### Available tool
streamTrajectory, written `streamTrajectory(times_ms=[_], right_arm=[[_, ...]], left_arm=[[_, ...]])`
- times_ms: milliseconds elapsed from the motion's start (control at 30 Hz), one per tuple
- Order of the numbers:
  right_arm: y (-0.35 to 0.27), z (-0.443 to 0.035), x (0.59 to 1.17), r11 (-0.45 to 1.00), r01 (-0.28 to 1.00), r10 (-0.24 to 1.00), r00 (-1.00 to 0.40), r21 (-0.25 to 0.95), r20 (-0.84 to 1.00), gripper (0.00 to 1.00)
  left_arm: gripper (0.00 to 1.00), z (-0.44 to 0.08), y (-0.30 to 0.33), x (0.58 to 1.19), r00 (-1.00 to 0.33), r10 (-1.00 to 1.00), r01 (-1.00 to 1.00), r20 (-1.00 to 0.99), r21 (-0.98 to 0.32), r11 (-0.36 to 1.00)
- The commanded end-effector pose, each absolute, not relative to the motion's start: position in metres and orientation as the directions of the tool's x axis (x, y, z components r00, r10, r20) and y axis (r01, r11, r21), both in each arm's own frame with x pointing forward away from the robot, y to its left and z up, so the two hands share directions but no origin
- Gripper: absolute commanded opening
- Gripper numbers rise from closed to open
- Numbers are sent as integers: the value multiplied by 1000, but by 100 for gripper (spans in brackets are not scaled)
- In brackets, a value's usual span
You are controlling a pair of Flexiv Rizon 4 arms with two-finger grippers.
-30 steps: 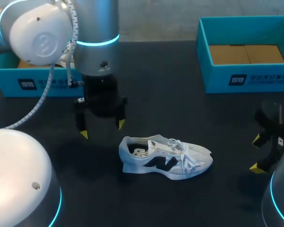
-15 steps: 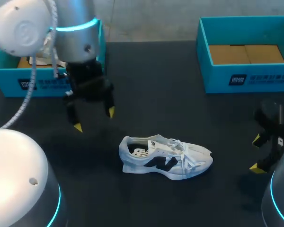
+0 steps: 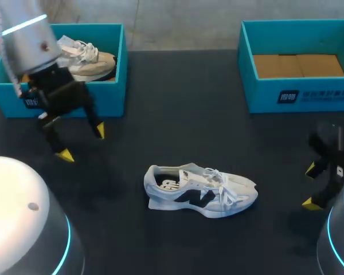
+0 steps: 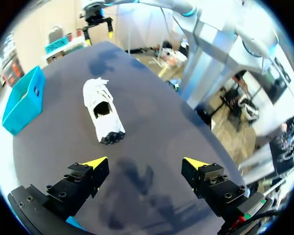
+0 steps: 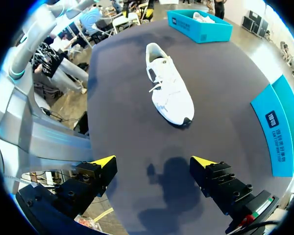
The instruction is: Take the shoe out of the shoebox, open the shoe tongue, remove and reinsert the insole, then place the shoe into the shoebox
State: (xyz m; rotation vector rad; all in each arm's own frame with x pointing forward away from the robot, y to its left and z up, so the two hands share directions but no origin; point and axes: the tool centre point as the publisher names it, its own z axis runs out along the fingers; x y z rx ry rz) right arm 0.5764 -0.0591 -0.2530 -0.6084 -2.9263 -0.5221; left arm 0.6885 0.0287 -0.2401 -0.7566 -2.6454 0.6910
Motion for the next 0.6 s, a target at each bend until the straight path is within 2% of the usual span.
streamTrajectory(times_ms=[33,600], right_arm=[[-59,-254,574,860,405,369,-914,311,168,100],[-59,-254,574,860,405,369,-914,311,168,100]], left_arm=[[100,-258,35,678,-976,211,76,55,-821,566],[100,-299,19,675,-982,160,-14,96,-892,451]])
